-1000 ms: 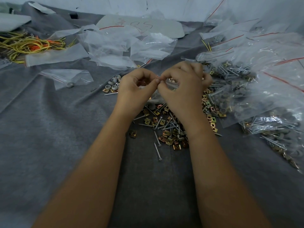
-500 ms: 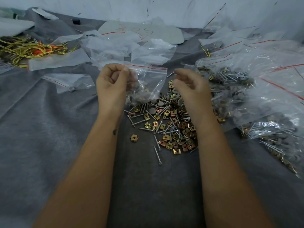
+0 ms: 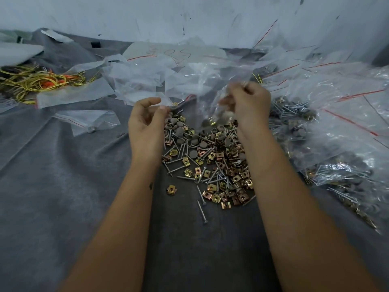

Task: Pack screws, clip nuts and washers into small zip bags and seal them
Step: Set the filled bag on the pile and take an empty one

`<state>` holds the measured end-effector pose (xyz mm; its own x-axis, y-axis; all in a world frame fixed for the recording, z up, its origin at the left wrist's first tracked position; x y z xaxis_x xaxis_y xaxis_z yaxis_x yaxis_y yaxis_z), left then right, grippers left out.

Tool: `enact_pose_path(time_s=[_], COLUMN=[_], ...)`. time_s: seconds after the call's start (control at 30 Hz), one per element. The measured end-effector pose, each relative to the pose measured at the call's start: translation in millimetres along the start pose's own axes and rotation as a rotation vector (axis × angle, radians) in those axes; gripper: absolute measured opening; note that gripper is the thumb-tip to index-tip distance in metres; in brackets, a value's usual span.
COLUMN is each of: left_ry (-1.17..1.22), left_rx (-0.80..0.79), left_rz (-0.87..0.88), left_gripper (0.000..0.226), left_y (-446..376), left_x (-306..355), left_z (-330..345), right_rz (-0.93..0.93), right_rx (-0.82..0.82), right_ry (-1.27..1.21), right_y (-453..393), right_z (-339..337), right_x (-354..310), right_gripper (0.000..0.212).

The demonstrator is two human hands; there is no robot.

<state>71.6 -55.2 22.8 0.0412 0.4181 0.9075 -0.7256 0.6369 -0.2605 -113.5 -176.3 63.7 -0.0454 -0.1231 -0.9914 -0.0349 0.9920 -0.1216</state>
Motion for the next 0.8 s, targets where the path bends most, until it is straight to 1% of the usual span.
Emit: enact_pose_path(time_s=[0.07,0.13,0.17,0.2,0.23,0.27,0.3,0.37,0.4,0.43,0.47,0.53,0.57,0.6,0.73,0.8], left_ry=[-0.012,-0.049,-0.094,-0.162,-0.251,-0.372,-0.542,-0.951,-1.112,-1.215,-1.264,-1.287,-1.302,-1.32,-1.296,-1.287], left_rx=[0.021,0.032,0.04,0.05,0.06,0.071,0.081,0.1,0.106,0.11,0.11,0.076,0.061,0.056,0.053,0.012], left_rz=[0.0,-0.008,-0.005,0.008,0.03,0.064,0.114,0.212,0.197,0.13,0.038,-0.145,-0.19,-0.189,0.018,0.063], left_gripper=[0.014,0.016,0.016,0.016,0.016,0.016,0.016,0.027,0.035,0.041,0.045,0.05,0.05,0.049,0.042,0.039], left_y=[-0.8,0.8,1.0,1.0,0.9,0.6,0.7,-0.2,-1.1,-2.7,-4.2,-7.4,-7.9,-8.0,-12.3,-21.9], left_x=[-0.7,-1.6,-2.0,-1.8,0.1,2.9,6.4,10.2,8.5,5.3,1.7,-8.3,-11.8,-13.1,-8.2,-9.3], left_z=[-1.3,-2.1,-3.2,-4.6,-6.0,-8.0,-10.0,-13.2,-16.6,-21.7,-27.6,-37.1,-38.8,-38.2,-19.6,-9.8], right_rz=[0.037,0.064,0.064,0.051,0.026,-0.002,-0.027,-0.065,-0.087,-0.123,-0.176,-0.302,-0.358,-0.4,-0.482,-0.517], right_rx=[0.106,0.145,0.143,0.132,0.114,0.084,0.039,-0.104,-0.186,-0.254,-0.3,-0.355,-0.378,-0.4,-0.44,-0.431], right_ry=[-0.06,0.044,0.101,0.139,0.167,0.207,0.254,0.332,0.366,0.405,0.452,0.532,0.565,0.599,0.716,0.753], right_y=[-14.8,-20.2,-18.4,-14.3,-8.8,-2.2,5.4,22.2,31.7,40.9,48.8,61.7,66.4,70.0,76.1,76.3], right_z=[-11.9,-18.7,-18.5,-15.6,-11.0,-4.5,3.6,24.4,35.5,45.5,53.8,65.4,69.3,71.9,72.8,71.2], right_x=[3.7,11.7,13.9,15.8,17.0,17.7,18.9,22.1,23.8,24.1,23.6,21.6,21.7,22.7,28.0,27.0], right_gripper=[0.027,0.055,0.065,0.068,0.065,0.058,0.048,0.029,0.022,0.018,0.016,0.014,0.015,0.015,0.014,0.016])
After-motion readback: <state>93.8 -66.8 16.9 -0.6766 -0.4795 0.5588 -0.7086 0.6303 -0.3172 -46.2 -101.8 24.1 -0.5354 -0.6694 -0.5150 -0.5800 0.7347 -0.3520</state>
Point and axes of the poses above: each hand's wrist, its own y-axis away from the middle knuckle, its own z-axis out of the palm, x = y × z, the point moved 6 cm from there along -y, towards the middle knuckle, and after that the axes turned 7 degrees about y, right-handed, at the moved point
